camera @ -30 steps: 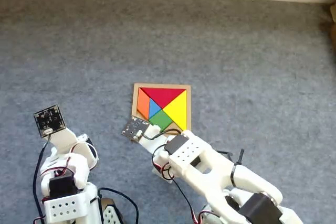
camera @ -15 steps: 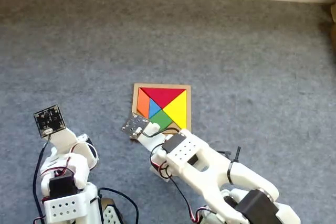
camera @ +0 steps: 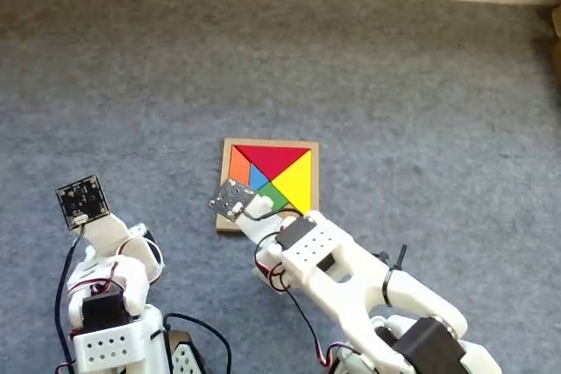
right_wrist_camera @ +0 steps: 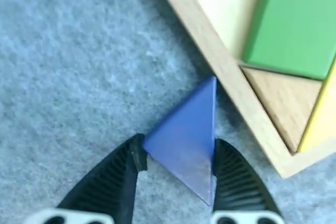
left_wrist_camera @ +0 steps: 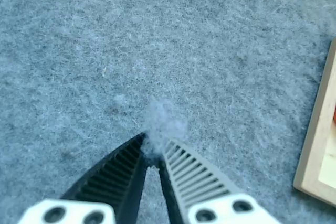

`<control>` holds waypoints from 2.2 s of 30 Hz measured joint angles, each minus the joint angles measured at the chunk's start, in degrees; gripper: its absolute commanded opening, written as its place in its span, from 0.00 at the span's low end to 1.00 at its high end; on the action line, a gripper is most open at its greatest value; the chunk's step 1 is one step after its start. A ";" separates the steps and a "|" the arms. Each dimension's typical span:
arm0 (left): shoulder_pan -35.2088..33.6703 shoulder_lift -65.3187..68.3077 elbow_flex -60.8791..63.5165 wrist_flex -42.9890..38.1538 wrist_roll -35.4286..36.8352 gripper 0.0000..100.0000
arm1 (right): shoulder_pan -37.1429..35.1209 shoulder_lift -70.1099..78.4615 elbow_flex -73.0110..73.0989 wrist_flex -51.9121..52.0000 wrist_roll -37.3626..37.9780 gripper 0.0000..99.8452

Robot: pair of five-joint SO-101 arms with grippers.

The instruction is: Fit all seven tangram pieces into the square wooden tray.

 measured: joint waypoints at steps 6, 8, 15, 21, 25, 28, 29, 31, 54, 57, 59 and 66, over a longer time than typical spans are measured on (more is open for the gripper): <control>0.00 0.00 0.00 0.00 0.00 0.01 | -0.53 -1.32 -3.78 6.24 0.00 0.08; 0.00 0.00 0.00 0.00 0.00 0.01 | -0.53 -3.43 -4.04 7.56 0.00 0.08; 0.00 0.00 0.00 0.00 0.00 0.01 | -0.53 -8.70 -4.04 8.26 0.00 0.08; 0.00 0.00 0.00 0.00 0.00 0.01 | -0.44 -9.49 -5.01 8.00 0.00 0.08; 0.00 0.00 0.00 0.00 0.00 0.01 | -0.53 -9.49 -5.10 3.34 0.00 0.08; 0.00 0.00 0.00 0.00 0.00 0.01 | -0.53 -9.49 -5.10 -1.32 0.00 0.08; 0.00 0.00 0.00 0.00 0.00 0.01 | -0.53 -9.49 -5.10 -2.46 0.00 0.08; 0.00 0.00 0.00 0.00 0.00 0.01 | -0.53 -9.49 -5.10 -3.25 0.00 0.08; 0.00 0.00 0.00 0.00 0.00 0.01 | -6.51 5.36 -5.80 -14.07 -5.45 0.06; 0.00 0.00 0.00 0.00 0.00 0.01 | -5.01 5.36 -5.80 -13.45 -5.54 0.06; 0.00 0.00 0.00 0.00 0.00 0.01 | -3.52 5.36 -6.42 -10.11 -5.54 0.06; 0.00 0.00 0.00 0.00 0.00 0.01 | 1.58 5.45 -10.99 3.96 -5.45 0.06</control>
